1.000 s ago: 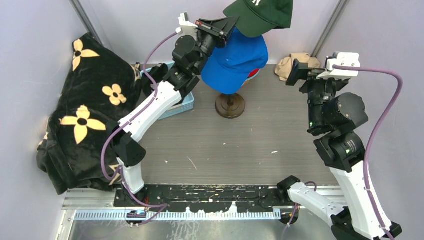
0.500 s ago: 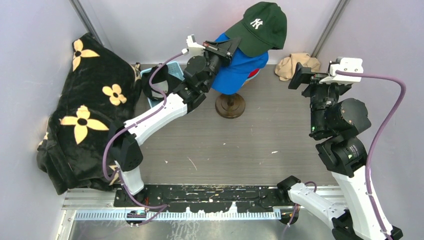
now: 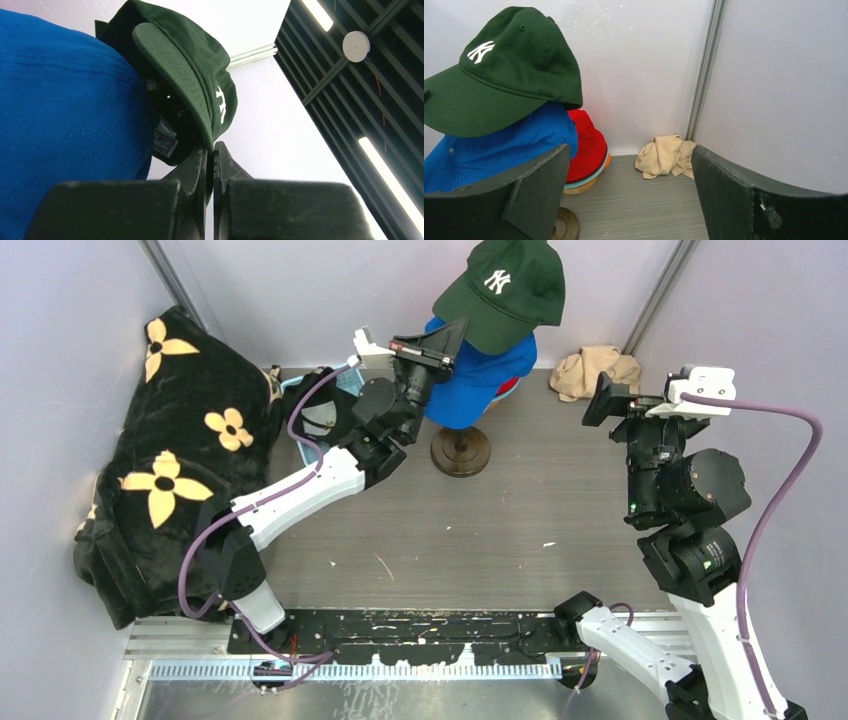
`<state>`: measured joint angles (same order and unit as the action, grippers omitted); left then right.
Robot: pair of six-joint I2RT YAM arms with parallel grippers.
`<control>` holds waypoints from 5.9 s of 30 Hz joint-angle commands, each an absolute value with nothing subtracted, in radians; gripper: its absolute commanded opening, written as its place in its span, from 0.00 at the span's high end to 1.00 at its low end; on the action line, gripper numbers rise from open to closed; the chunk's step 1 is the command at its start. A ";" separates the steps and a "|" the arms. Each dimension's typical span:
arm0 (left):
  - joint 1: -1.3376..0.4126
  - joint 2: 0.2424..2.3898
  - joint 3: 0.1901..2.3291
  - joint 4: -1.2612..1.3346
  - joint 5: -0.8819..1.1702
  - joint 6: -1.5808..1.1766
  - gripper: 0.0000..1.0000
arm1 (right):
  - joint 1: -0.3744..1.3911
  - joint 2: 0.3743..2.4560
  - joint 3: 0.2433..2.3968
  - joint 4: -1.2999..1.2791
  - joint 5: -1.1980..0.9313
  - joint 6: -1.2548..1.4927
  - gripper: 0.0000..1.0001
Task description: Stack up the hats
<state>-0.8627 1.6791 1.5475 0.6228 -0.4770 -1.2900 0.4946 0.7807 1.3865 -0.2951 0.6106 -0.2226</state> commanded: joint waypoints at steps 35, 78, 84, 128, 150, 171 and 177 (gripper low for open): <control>-0.952 1.428 1.114 0.889 -0.747 -1.323 1.00 | 0.493 0.692 1.368 -0.354 0.562 -0.170 0.05; -0.923 1.280 1.123 0.348 -0.756 -1.442 0.57 | 0.493 0.701 1.344 -0.337 0.541 -0.165 0.05; -0.924 1.152 1.114 0.233 -0.783 -1.369 0.50 | 0.493 0.721 1.341 -0.331 0.505 -0.137 0.06; -0.274 1.624 1.304 -0.343 -0.422 -1.047 0.43 | 0.493 0.909 1.316 -0.229 0.303 -0.092 0.08; -0.209 1.719 1.200 -0.267 -0.450 -1.083 0.44 | 0.494 0.931 1.287 -0.219 0.319 -0.096 0.08; -0.132 1.816 1.228 -0.070 -0.356 -1.085 1.00 | 0.493 0.987 1.301 -0.223 0.307 -0.097 0.09; -0.134 1.699 1.277 -0.099 -0.310 -1.058 1.00 | 0.493 0.972 1.312 -0.232 0.239 -0.110 0.10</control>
<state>-0.1360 1.8206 1.2179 -0.1089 -0.3401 -1.0908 0.4946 0.9886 1.2797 -0.2699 0.2924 -0.0868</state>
